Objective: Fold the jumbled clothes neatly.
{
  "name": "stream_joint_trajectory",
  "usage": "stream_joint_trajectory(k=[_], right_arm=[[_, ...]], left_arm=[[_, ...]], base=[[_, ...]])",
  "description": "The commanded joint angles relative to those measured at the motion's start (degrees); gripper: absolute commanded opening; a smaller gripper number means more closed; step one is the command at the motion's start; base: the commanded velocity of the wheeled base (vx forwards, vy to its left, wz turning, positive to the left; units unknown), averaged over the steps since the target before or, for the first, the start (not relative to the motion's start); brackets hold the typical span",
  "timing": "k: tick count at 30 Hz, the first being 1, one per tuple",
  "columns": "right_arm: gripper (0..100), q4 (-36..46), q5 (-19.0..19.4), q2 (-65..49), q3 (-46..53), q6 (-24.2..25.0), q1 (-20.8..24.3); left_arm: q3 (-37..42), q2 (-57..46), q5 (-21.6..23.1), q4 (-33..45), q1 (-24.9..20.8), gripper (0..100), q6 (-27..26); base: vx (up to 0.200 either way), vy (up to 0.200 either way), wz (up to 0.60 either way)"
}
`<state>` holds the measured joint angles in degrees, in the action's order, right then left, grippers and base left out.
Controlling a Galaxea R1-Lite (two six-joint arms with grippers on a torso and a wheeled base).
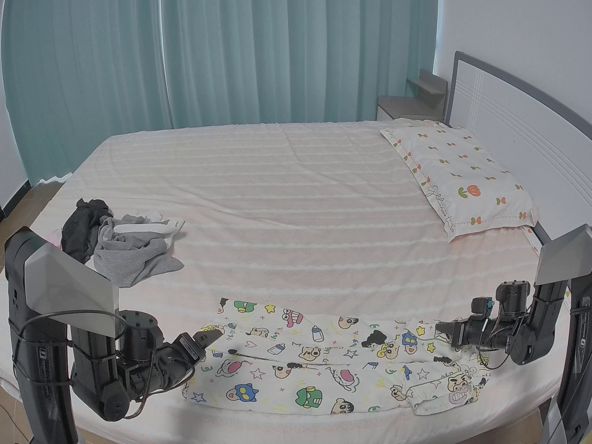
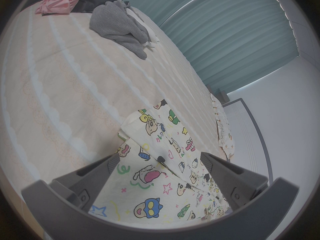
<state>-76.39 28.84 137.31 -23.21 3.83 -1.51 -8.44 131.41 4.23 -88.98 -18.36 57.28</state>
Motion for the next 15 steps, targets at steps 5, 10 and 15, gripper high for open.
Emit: stream_joint_trajectory(k=[5,10,15], right_arm=[[0,-8.0,0.1,-1.7,4.9,0.0,0.9],[0,-13.6,-0.2,-1.5,7.4,-0.2,2.7],[0,-13.6,-0.5,-3.7,7.9,-0.4,4.9]], left_arm=[[0.0,0.1,0.0,-1.0,0.0,100,0.0],[0.0,0.1,0.0,-1.0,0.0,100,0.0],[0.1,0.1,-0.1,-1.0,0.0,100,0.0]], base=[[0.0,0.0,0.0],[0.0,0.0,0.0],[0.0,0.0,0.0]])
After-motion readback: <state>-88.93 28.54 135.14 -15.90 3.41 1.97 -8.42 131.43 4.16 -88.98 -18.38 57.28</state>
